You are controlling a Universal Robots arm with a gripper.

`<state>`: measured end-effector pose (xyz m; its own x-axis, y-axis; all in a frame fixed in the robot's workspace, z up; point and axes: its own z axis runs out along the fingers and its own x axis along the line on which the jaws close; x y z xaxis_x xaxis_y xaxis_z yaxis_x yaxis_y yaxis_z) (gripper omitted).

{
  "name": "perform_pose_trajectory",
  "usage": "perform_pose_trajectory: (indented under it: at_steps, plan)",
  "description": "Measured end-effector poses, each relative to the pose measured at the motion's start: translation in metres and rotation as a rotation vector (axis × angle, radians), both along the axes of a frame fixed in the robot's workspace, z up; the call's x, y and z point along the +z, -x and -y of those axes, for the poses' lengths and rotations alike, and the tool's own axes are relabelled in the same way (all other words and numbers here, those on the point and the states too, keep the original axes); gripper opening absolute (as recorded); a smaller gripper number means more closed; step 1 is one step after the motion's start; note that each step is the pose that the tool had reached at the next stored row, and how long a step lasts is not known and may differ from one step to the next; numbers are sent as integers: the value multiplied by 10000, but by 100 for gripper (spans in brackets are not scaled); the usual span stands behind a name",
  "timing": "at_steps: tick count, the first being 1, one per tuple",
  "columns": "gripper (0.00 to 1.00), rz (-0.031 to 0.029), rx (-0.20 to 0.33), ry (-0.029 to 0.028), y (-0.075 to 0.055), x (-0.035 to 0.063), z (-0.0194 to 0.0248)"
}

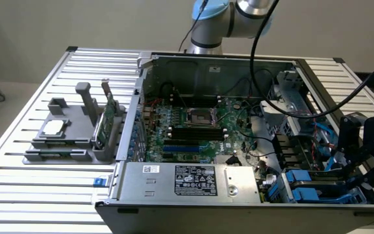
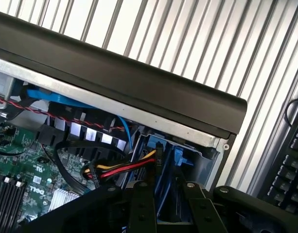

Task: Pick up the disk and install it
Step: 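Insert the first disk wire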

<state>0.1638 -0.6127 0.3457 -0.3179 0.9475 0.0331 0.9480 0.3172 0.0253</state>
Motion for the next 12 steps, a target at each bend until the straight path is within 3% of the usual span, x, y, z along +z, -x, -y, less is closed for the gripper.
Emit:
perform_pose_trajectory:
  at_steps: [3, 4, 12]
  plan:
    - [25, 0, -101, -71, 0, -4, 10]
    - [19, 0, -137, -81, 0, -4, 10]
    - [16, 1, -202, -87, 14, 6, 11]
